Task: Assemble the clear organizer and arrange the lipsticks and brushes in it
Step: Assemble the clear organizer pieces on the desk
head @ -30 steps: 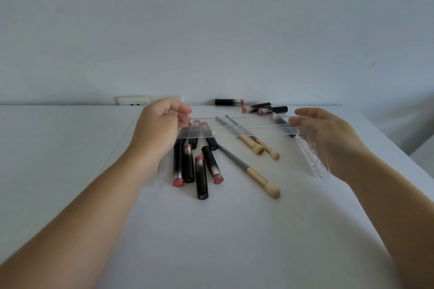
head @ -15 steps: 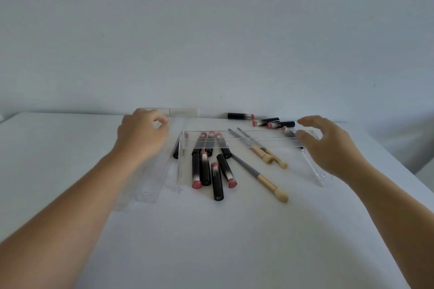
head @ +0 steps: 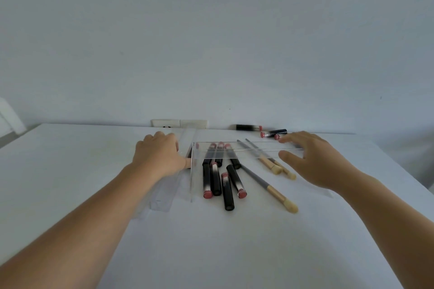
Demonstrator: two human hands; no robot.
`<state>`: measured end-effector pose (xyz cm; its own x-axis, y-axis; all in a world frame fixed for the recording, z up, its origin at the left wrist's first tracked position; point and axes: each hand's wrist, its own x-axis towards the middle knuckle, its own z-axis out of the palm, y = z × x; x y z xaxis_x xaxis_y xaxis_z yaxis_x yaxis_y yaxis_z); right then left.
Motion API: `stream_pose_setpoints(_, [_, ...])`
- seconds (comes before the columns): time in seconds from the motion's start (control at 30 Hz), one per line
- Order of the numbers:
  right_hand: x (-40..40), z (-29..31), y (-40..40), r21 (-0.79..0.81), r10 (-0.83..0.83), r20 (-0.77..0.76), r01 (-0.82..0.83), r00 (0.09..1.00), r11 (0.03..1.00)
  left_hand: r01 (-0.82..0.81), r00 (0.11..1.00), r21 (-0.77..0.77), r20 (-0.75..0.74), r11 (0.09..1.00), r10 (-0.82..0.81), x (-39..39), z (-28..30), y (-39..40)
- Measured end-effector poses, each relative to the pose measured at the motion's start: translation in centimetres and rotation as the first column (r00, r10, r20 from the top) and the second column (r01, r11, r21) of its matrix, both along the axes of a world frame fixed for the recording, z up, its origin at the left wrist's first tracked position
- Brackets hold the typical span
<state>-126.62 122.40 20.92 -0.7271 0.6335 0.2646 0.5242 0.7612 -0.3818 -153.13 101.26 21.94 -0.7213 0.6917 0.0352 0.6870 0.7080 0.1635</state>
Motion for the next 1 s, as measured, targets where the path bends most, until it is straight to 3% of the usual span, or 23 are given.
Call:
stream_pose_setpoints(0.13, [-0.1, -0.4, 0.1, 0.011, 0.024, -0.005, -0.024, 1.0, 1.0, -0.008, 0.99, -0.038, 0.142, 0.999, 0.013, 0.2, 0.7, 0.2])
stream_pose_setpoints(0.3, [0.1, -0.5, 0.1, 0.033, 0.031, -0.017, -0.031, 0.999, 0.999, 0.015, 0.977, -0.12, 0.212, 0.993, 0.011, 0.1, 1.7, 0.4])
stream_pose_setpoints(0.67, [0.2, -0.3, 0.0, 0.037, 0.033, 0.003, -0.033, 0.999, 0.999, 0.017, 0.994, -0.156, 0.106, 0.988, 0.0, -0.2, 2.2, 0.4])
stream_pose_setpoints(1.0, [-0.2, -0.1, -0.3, 0.05, 0.034, -0.006, -0.034, 0.999, 0.998, 0.25, 0.968, -0.231, 0.095, 0.94, -0.234, -1.0, 1.7, -0.3])
